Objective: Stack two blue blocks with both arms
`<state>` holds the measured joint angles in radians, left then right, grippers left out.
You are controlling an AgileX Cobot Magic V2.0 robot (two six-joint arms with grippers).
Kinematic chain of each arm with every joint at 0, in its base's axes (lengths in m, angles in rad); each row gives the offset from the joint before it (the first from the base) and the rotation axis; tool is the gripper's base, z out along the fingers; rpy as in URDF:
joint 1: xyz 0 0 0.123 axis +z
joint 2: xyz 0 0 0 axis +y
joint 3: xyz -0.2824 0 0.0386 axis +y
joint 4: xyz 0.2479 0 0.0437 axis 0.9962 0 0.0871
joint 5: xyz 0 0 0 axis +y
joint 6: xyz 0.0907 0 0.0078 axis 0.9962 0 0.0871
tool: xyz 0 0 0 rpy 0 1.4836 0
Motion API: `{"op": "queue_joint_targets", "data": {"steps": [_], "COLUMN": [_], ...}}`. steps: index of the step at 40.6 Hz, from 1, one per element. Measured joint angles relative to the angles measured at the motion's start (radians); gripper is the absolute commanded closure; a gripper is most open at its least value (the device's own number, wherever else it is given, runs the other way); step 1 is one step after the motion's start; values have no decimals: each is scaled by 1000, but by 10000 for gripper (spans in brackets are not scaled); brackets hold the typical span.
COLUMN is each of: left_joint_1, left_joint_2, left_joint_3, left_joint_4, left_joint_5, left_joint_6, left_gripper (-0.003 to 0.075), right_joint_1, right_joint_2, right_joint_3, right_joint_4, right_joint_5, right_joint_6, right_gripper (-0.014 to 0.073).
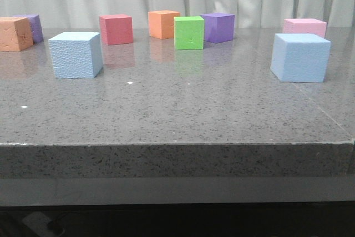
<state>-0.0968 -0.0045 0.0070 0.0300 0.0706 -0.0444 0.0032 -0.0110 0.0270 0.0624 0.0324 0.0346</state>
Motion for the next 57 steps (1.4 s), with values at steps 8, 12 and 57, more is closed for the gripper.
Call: {"op": "queue_joint_targets", "data": {"steps": [8,12,57], "left_joint_1": [0,0,0], "left_joint_2": [0,0,74], "left_joint_3": [0,0,-446], "left_joint_4": [0,0,-4], "left_joint_5": [0,0,306], "left_joint_6": [0,0,0], "left_gripper": [741,741,741], "right_joint_1": [0,0,0], "right_joint_2": [0,0,62], "right_joint_3": [0,0,-408], "right_joint_4": [0,0,-141], "right_joint_5": [0,0,213], "right_joint_6": [0,0,0], "right_gripper": [660,660,660]}}
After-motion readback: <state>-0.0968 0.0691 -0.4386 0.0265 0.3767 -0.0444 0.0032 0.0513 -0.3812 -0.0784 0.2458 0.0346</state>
